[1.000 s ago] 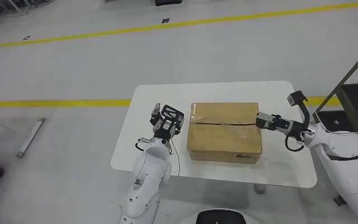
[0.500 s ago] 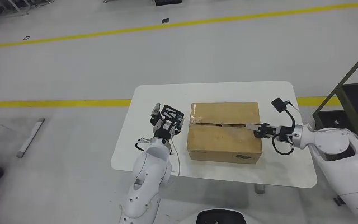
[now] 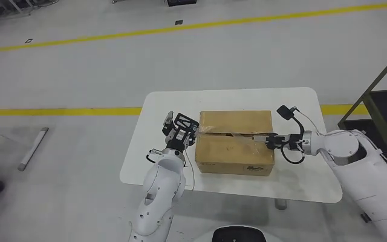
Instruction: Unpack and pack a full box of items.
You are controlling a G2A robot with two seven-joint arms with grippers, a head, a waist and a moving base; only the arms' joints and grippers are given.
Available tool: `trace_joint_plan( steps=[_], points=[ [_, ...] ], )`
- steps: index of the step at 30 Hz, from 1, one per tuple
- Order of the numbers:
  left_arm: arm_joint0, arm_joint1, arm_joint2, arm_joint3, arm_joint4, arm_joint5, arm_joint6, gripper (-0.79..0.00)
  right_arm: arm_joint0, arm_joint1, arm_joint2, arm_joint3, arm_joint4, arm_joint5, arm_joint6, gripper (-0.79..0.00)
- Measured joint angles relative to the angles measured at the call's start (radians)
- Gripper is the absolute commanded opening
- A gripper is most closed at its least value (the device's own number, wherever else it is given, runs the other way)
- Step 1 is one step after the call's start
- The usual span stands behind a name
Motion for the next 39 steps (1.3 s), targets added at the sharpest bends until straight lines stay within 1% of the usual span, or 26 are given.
trace_joint_plan(
  steps=[3, 9, 11, 12, 13, 17, 19, 23, 26, 29, 35, 37, 38, 39],
  points=[
    [0.000, 0.000, 0.000, 0.000, 0.000, 0.000, 0.000, 0.000, -0.001, 0.005, 0.011, -0.036, -0.002, 0.008, 0.019, 0.000],
    [0.000, 0.000, 0.000, 0.000, 0.000, 0.000, 0.000, 0.000, -0.016, 0.017, 0.036, -0.091, -0.025, 0.035, 0.045, -0.028],
    [0.000, 0.000, 0.000, 0.000, 0.000, 0.000, 0.000, 0.000, -0.013, 0.018, 0.028, -0.093, -0.038, 0.043, 0.054, -0.031],
    [0.000, 0.000, 0.000, 0.000, 0.000, 0.000, 0.000, 0.000, -0.008, 0.018, 0.021, -0.093, -0.041, 0.046, 0.057, -0.052],
    [0.000, 0.000, 0.000, 0.000, 0.000, 0.000, 0.000, 0.000, -0.005, 0.018, 0.017, -0.094, -0.039, 0.047, 0.058, -0.049],
    [0.000, 0.000, 0.000, 0.000, 0.000, 0.000, 0.000, 0.000, 0.007, 0.017, 0.000, -0.097, -0.027, 0.052, 0.068, -0.092],
    [0.000, 0.000, 0.000, 0.000, 0.000, 0.000, 0.000, 0.000, 0.017, 0.016, -0.016, -0.089, -0.030, 0.060, 0.076, -0.089],
    [0.000, 0.000, 0.000, 0.000, 0.000, 0.000, 0.000, 0.000, 0.046, 0.010, -0.056, -0.053, -0.026, 0.071, 0.090, -0.117],
    [0.000, 0.000, 0.000, 0.000, 0.000, 0.000, 0.000, 0.000, 0.067, 0.004, -0.083, -0.021, -0.002, 0.068, 0.098, -0.203],
    [0.000, 0.000, 0.000, 0.000, 0.000, 0.000, 0.000, 0.000, 0.087, -0.002, -0.105, 0.012, 0.004, 0.062, 0.085, -0.388],
    [0.000, 0.000, 0.000, 0.000, 0.000, 0.000, 0.000, 0.000, 0.123, -0.013, -0.148, 0.056, 0.003, 0.059, 0.058, -0.493],
    [0.000, 0.000, 0.000, 0.000, 0.000, 0.000, 0.000, 0.000, 0.134, -0.016, -0.164, 0.067, -0.007, 0.058, 0.049, -0.576],
    [0.000, 0.000, 0.000, 0.000, 0.000, 0.000, 0.000, 0.000, 0.139, -0.017, -0.171, 0.071, -0.012, 0.058, 0.046, -0.597],
    [0.000, 0.000, 0.000, 0.000, 0.000, 0.000, 0.000, 0.000, 0.143, -0.019, -0.178, 0.076, -0.013, 0.058, 0.043, -0.665]
  ],
)
